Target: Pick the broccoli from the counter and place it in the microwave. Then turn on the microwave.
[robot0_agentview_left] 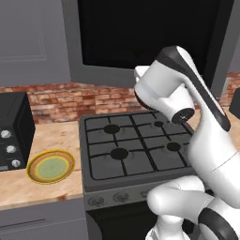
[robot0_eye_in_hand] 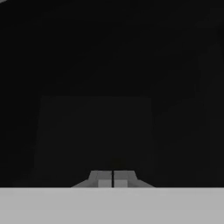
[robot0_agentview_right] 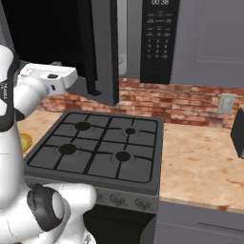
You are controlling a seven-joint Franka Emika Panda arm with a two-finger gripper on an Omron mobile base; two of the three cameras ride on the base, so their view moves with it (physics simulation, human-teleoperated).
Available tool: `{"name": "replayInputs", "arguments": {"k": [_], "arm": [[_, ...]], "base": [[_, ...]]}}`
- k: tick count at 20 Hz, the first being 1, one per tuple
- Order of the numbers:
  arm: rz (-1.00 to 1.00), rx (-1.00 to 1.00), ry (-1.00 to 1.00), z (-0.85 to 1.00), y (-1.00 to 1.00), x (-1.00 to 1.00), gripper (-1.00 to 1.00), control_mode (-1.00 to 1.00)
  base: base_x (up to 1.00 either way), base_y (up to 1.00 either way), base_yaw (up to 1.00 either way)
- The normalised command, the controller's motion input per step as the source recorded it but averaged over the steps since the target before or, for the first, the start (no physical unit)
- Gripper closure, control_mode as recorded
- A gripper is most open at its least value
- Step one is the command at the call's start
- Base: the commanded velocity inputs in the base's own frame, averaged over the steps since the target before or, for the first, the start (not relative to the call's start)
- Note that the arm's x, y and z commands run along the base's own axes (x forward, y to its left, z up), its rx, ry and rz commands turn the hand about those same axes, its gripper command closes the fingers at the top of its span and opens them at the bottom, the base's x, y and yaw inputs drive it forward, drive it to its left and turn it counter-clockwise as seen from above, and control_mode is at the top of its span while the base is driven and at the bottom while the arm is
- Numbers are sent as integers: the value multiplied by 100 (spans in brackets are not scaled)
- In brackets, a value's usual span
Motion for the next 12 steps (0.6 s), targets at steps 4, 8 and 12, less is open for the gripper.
{"name": "replayInputs", "arguments": {"k": [4,8,12], "arm": [[-20,14,42,60,54,-13,100,-100],[-19,14,39,64,66,-3,100,-100],[-21,16,34,73,77,0,100,-100]], "base": [[0,0,0],[0,0,0],[0,0,0]]}}
